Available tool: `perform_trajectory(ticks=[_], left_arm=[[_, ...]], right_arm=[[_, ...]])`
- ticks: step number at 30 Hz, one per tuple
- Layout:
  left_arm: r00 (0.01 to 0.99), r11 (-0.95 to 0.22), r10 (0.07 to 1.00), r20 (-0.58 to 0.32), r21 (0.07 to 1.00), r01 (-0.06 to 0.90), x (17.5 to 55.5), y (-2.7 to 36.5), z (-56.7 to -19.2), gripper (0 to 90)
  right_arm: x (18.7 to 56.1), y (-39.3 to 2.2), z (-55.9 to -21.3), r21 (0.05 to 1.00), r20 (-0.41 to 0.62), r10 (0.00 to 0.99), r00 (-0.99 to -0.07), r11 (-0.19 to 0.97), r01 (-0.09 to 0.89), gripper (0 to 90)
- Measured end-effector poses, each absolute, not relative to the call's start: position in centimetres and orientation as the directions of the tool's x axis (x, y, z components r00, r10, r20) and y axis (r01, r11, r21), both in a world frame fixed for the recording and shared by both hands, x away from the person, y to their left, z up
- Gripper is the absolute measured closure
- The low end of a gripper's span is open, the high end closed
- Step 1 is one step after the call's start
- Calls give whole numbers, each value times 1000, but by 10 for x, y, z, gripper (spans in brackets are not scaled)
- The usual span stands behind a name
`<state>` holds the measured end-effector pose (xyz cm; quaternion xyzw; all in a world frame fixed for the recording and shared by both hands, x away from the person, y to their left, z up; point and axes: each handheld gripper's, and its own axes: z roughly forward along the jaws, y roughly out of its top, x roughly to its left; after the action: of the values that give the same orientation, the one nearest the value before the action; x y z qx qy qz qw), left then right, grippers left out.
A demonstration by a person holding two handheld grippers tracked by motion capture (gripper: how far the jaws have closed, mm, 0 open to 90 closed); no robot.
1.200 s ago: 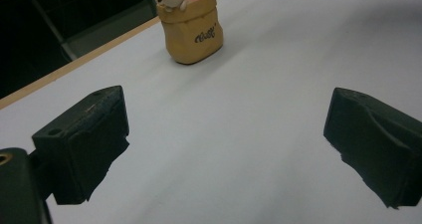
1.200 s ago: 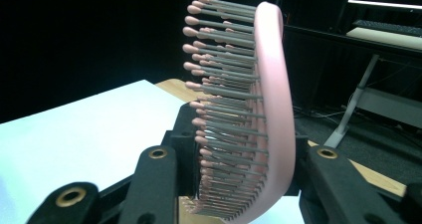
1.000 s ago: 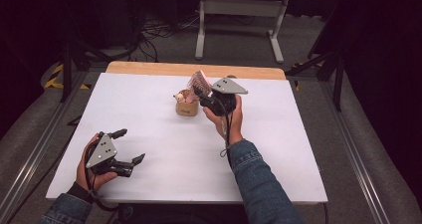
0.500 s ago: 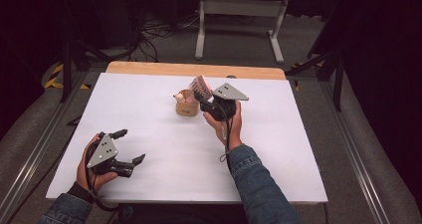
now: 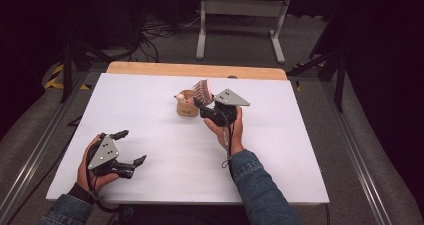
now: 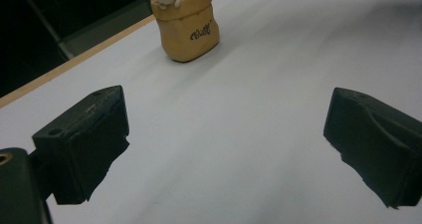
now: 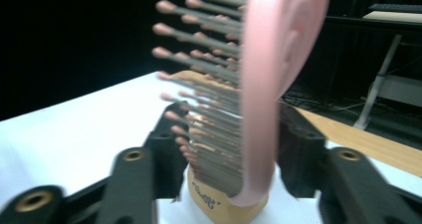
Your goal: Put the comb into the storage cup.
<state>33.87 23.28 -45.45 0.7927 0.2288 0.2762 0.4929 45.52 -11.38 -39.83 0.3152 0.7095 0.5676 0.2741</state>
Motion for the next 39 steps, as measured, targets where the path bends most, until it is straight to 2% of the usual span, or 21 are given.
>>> perform_trajectory(ticks=[14,25,39], left_arm=[[744,-419,633,216,903,94,339,232,-455,50],[745,-421,631,217,902,94,338,230,-456,51],[739,-425,638,215,899,105,340,230,-458,47]], right_arm=[[450,-113,-406,966,-86,748,-658,225,130,384],[443,-117,-409,964,-84,738,-669,231,133,313],[433,-119,-408,961,-105,712,-694,252,113,279]])
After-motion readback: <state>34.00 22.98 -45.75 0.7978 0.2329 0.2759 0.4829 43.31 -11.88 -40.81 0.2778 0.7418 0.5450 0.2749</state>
